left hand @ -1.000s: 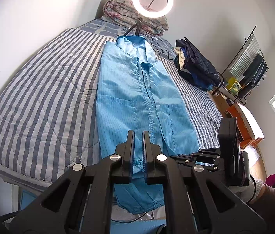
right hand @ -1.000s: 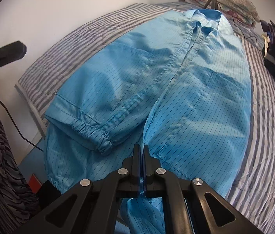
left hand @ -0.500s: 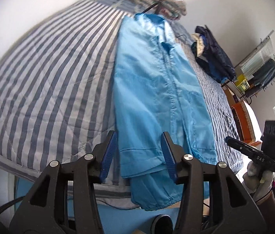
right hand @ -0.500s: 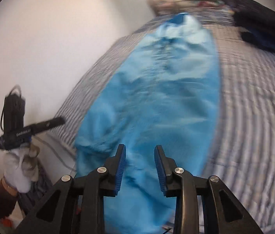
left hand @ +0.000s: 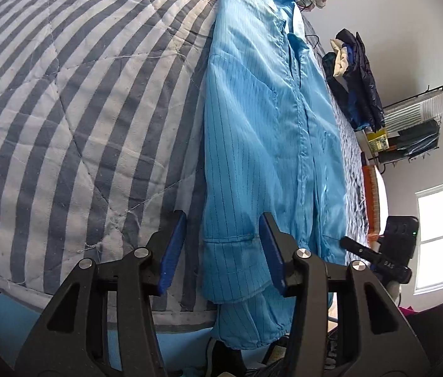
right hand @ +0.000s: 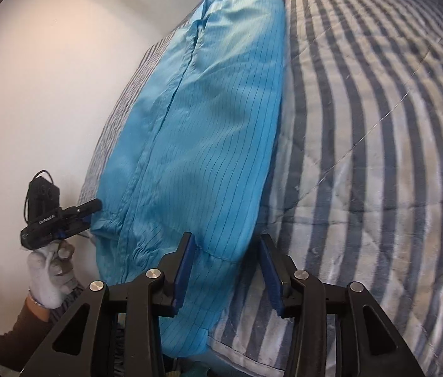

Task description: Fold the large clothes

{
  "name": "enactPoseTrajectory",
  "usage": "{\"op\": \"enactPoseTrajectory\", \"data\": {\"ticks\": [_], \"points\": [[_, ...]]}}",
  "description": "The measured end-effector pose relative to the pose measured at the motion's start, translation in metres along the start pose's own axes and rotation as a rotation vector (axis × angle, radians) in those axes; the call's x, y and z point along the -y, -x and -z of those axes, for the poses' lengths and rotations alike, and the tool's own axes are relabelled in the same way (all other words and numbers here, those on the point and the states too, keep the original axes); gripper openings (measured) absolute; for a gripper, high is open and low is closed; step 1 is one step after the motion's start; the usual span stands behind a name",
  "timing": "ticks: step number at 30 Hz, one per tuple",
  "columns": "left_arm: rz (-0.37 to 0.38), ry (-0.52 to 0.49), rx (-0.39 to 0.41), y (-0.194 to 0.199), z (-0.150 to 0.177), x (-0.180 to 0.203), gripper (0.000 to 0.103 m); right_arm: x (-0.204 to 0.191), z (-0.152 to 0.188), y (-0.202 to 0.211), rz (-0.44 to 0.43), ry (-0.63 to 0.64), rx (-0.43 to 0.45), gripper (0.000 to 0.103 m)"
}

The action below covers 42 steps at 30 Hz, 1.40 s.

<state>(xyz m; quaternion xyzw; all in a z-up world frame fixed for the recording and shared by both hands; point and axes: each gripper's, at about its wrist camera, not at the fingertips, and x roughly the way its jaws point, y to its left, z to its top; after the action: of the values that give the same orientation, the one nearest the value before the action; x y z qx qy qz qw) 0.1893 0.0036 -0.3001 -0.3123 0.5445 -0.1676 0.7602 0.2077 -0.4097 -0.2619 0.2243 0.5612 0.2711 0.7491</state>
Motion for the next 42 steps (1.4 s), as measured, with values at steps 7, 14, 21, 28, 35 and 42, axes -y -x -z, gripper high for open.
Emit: {"op": "enactPoseTrajectory", "data": {"ticks": [7, 14, 21, 28, 35, 42], "points": [[0.062, 0.005, -0.067, -0.014, 0.002, 0.0, 0.012, 0.001, -0.001, -0.013, -0.126, -0.039, -0.037, 0.031], [0.076, -0.032, -0.036, -0.01, 0.003, 0.016, 0.002, -0.013, -0.007, -0.021, -0.126, -0.005, -0.027, 0.003], [0.094, -0.037, -0.041, 0.015, 0.023, 0.014, 0.002, -0.02, 0.015, -0.013, -0.148, -0.017, -0.036, 0.0], [0.105, -0.058, -0.064, 0.029, 0.052, 0.013, 0.001, -0.017, 0.036, -0.031, -0.16, -0.03, -0.095, 0.0], [0.172, -0.067, -0.033, 0.037, 0.031, 0.029, 0.001, -0.021, -0.002, -0.023, -0.242, -0.009, -0.013, 0.0], [0.221, -0.127, 0.058, 0.055, -0.019, 0.064, 0.001, -0.038, -0.047, -0.002, -0.29, 0.029, 0.108, 0.0]]}}
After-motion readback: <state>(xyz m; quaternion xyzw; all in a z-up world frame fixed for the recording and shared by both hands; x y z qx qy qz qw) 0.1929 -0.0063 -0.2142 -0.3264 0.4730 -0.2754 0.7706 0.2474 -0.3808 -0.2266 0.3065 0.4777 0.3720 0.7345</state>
